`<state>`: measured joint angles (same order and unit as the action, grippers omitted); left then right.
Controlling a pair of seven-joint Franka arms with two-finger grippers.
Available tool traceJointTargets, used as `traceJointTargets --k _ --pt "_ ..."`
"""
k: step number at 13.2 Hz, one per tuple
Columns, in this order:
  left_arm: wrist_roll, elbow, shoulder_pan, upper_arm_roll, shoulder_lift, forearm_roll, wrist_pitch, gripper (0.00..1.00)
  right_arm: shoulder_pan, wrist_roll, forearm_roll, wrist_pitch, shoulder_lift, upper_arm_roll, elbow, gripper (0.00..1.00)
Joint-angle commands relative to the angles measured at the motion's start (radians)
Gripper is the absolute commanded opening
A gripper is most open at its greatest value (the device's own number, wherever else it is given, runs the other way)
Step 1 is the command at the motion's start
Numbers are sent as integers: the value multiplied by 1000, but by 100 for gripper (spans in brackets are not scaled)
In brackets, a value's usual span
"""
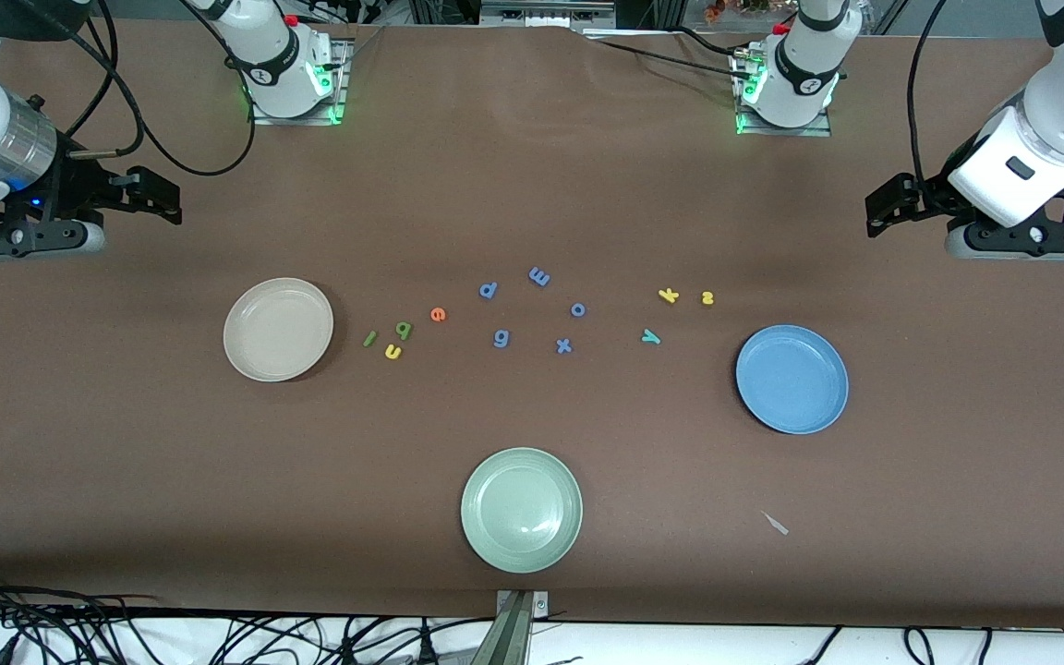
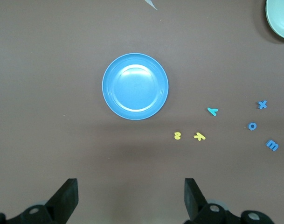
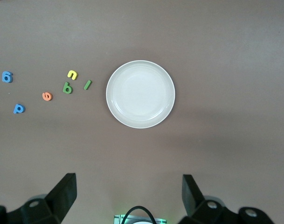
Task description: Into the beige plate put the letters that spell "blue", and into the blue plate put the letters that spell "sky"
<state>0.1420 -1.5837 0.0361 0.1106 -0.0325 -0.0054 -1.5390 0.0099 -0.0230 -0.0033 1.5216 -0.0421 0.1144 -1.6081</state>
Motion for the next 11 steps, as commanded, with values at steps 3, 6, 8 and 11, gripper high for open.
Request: traceJointTargets --k 3,6,8,11 --pt "-12 36 4 3 -13 24 25 100 7 6 -14 0 13 -9 -10 100" --pt "-10 37 4 3 -15 24 25 100 7 6 -29 2 13 -9 -10 100" --pt "-10 37 4 3 -15 24 25 100 7 6 -43 2 13 -7 -10 100" --pt "-10 37 4 3 -15 24 25 100 7 6 -43 2 13 -7 -12 100"
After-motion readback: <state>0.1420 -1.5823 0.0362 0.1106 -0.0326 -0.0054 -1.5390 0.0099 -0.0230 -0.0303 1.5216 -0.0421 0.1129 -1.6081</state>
